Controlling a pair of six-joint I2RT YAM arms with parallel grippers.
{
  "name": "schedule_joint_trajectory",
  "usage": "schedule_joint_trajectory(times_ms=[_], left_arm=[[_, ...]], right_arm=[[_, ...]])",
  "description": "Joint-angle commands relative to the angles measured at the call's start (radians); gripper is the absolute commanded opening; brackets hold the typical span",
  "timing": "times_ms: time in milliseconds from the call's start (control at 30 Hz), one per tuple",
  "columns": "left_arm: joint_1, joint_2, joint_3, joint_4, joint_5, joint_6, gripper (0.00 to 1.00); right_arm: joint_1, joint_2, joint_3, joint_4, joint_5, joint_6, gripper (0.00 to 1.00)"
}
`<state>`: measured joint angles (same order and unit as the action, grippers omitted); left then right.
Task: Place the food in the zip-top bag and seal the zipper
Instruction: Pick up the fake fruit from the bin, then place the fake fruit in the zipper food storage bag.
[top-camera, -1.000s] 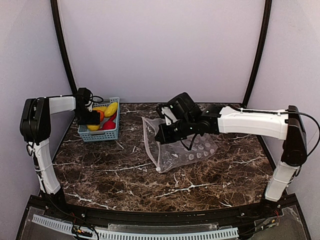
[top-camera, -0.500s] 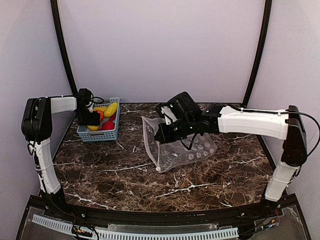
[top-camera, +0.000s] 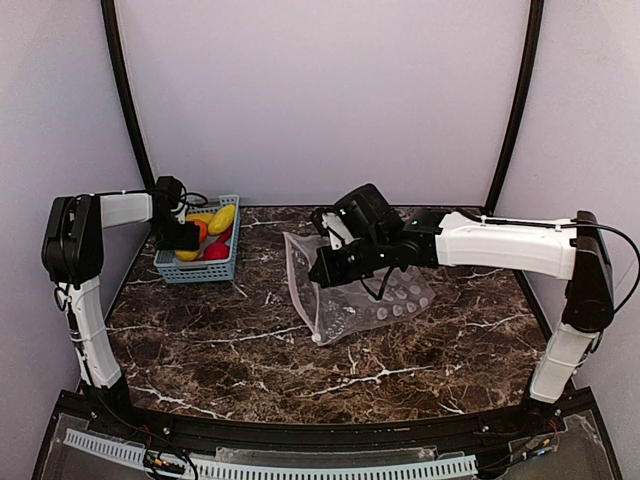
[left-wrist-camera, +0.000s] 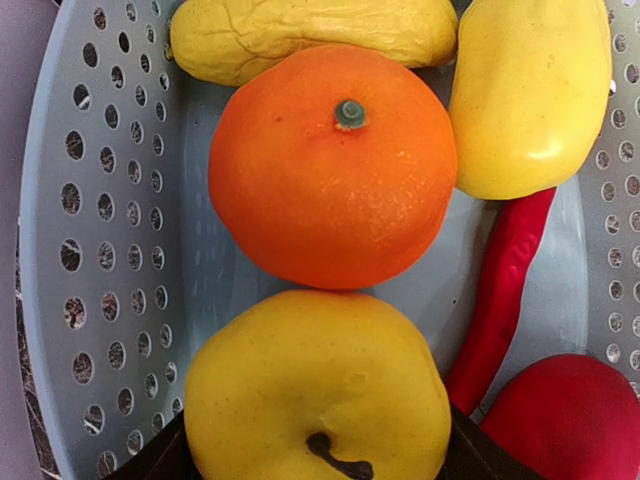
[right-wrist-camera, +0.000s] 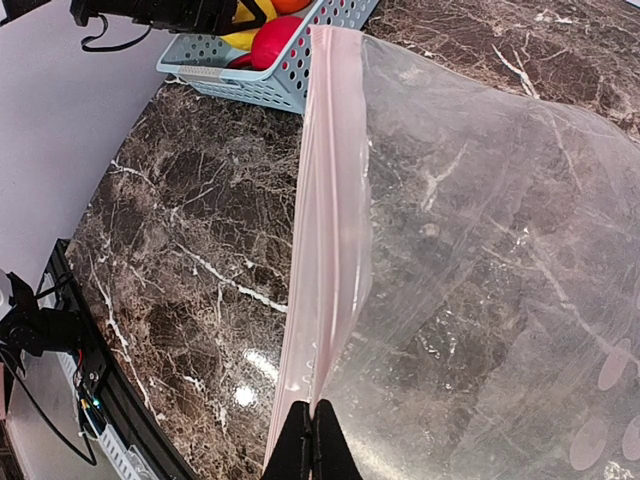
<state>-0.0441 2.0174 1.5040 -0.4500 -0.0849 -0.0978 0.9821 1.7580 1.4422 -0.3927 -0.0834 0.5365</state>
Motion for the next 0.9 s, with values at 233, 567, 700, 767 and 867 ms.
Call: schedule_joint_trajectory(times_ms=[233,567,700,767,867], left_arm=[[0.000,-0.317,-0.137,0.090,0.045,-0.010,0.71],[-0.149,-0.535,-0.227,0.182,0.261,0.019,0.71],[-0.272,-0.609,-0.269,0.253,0.415,0.040,0.70],[-0.305,-0.642,-0.317,0.320,0.597,0.018,0.70],[-0.353,-0.682,-0.377,0.386,0.719,0.000,0.71]], right_arm=[[-0.001,-0.005,0.030,0.001,0.008,-0.008,0.00],[-0.006,-0.011,0.069,-0.021,0.019,-0.010,0.00],[-0.018,-0.016,0.077,-0.038,0.022,-0.008,0.00],[-0.025,-0.024,0.074,-0.040,0.015,-0.006,0.00],[-0.035,-0.035,0.075,-0.037,0.002,-0.001,0.00]])
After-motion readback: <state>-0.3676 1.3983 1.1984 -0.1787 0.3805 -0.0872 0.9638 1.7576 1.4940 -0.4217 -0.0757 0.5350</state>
